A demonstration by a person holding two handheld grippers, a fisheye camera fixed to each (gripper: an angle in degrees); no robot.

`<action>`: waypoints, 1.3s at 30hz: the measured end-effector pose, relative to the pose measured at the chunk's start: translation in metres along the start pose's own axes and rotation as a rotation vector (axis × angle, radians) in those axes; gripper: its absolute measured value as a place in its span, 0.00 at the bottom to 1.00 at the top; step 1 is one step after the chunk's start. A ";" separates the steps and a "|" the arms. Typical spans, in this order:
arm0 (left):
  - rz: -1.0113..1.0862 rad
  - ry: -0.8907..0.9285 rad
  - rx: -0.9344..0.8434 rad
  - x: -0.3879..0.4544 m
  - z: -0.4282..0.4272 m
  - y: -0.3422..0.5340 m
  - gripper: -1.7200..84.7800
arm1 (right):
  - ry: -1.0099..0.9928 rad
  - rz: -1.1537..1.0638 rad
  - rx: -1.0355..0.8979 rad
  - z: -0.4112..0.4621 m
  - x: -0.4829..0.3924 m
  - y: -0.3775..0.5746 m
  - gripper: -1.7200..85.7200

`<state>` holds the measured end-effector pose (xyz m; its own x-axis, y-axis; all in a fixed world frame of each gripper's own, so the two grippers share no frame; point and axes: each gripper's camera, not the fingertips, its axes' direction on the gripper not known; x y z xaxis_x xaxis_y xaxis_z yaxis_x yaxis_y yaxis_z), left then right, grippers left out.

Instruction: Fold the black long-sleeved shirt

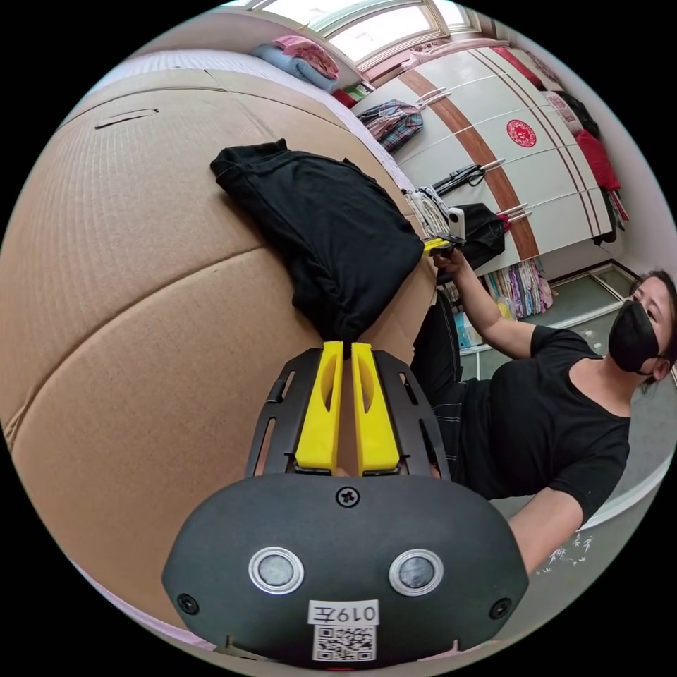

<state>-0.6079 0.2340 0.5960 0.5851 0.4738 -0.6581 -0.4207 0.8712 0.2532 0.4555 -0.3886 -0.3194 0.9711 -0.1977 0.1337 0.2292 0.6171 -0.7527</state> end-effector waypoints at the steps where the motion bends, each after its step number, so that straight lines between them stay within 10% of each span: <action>1: -0.002 0.003 0.008 0.001 -0.006 0.001 0.04 | -0.011 0.002 0.013 0.000 0.002 0.006 0.07; 26: -0.036 -0.064 0.193 0.245 -0.270 -0.029 0.04 | 0.030 0.067 0.063 0.131 0.004 0.072 0.03; 39: 0.483 -1.025 0.186 0.768 -0.164 -0.156 0.09 | 0.798 -0.376 0.343 0.331 -0.250 0.119 0.11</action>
<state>-0.2072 0.4411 -0.0652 0.7160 0.5715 0.4010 -0.6956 0.5350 0.4796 0.2623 -0.0135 -0.2290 0.5264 -0.8135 -0.2470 0.6480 0.5720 -0.5028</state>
